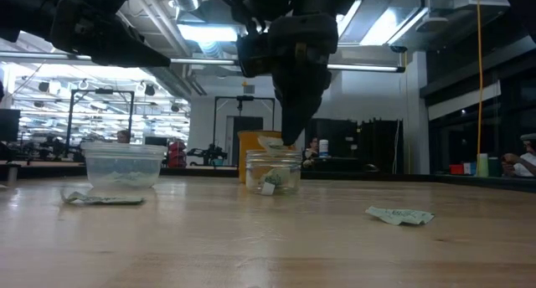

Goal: Pick and place Stevia / Truvia into bins
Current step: Put the stevia packet into the glass tupperware

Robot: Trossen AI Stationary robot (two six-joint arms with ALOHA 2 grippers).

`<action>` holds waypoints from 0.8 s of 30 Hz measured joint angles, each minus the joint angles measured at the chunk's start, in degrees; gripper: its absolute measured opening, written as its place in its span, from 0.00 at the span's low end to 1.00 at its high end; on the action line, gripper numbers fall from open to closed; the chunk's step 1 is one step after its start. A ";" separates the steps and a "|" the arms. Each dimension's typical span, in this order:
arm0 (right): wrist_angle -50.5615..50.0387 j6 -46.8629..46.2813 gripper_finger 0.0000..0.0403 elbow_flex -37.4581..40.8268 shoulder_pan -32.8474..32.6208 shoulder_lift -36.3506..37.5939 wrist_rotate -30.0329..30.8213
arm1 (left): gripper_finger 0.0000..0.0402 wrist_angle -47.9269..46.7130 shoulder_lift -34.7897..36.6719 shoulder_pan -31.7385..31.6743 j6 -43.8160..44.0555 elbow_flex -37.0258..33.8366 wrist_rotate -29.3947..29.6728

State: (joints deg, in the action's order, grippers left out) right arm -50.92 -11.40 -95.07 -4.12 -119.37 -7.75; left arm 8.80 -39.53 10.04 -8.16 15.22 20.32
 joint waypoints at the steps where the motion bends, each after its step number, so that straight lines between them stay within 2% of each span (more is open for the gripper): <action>1: -0.09 -0.04 0.00 0.00 0.00 0.00 0.00 | 0.02 0.00 0.00 0.00 0.00 0.00 0.00; 6: -0.21 -0.09 0.01 0.00 0.00 0.00 0.02 | 0.02 0.00 0.02 0.00 -0.01 0.00 -0.04; 17: -0.20 -1.77 0.18 0.00 -0.02 0.00 0.07 | 0.02 0.00 0.02 0.00 0.02 0.00 -0.04; 24: -0.61 0.34 0.21 0.00 -0.02 0.00 0.15 | 0.02 0.00 0.02 0.00 -0.02 0.00 -0.04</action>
State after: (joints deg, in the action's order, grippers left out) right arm -51.53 -11.06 -95.07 -4.14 -119.37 -7.60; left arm 8.80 -39.51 10.04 -8.19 15.22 20.27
